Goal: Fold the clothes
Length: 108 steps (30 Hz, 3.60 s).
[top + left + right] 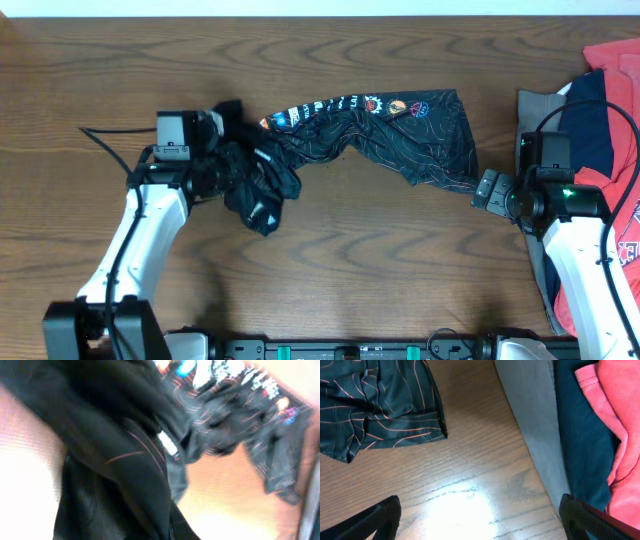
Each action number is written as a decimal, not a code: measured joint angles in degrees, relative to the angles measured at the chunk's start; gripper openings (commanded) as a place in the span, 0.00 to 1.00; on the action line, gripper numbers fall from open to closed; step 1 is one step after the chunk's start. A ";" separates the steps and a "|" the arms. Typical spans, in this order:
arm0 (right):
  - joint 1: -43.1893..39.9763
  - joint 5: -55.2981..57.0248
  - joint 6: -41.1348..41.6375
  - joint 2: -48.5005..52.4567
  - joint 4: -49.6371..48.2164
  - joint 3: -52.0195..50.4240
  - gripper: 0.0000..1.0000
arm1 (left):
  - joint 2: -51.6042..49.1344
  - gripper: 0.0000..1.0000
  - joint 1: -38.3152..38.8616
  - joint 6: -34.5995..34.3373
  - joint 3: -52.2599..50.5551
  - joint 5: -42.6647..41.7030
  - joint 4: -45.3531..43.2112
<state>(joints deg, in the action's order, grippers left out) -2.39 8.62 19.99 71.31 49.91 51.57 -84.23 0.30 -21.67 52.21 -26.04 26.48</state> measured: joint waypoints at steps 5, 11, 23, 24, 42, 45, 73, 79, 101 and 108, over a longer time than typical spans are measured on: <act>0.00 0.00 0.00 0.00 -0.02 0.00 0.99 | -1.51 0.31 -0.02 0.63 0.00 1.64 2.84; 0.00 0.00 0.00 -0.02 0.00 0.00 0.99 | -1.51 0.31 0.00 0.72 0.00 2.27 2.69; 0.00 0.00 0.00 -0.02 0.00 0.00 0.99 | -1.51 0.37 -0.02 0.96 -0.02 2.47 -0.90; 0.00 0.00 0.00 0.00 0.00 0.00 0.99 | -1.51 0.34 -0.02 0.96 0.00 2.45 -2.14; 0.00 0.00 0.00 0.00 -0.09 -0.02 0.99 | -1.51 0.06 8.37 10.64 0.00 -13.22 17.79; 0.00 0.00 0.00 0.00 -0.17 -0.04 0.99 | -1.51 0.06 14.16 17.64 -0.04 -19.56 26.45; 0.00 -2.45 -0.85 0.00 -0.87 -0.04 0.99 | -1.05 0.98 10.45 13.77 11.23 12.39 24.20; 0.00 -6.43 -3.08 0.26 -0.92 -0.04 0.99 | -6.21 0.98 4.44 8.79 11.21 13.68 22.95; 0.00 -10.29 -4.61 5.05 -1.44 -0.04 0.98 | -23.17 0.06 3.58 6.43 11.26 10.91 13.40; 0.00 -10.36 -4.72 5.05 -1.99 -0.04 0.98 | -25.53 0.06 0.00 6.97 23.12 11.52 14.97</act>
<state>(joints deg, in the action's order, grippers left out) -2.39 -1.74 15.27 76.36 47.92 51.53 -109.75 0.30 -14.70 75.33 -14.52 41.45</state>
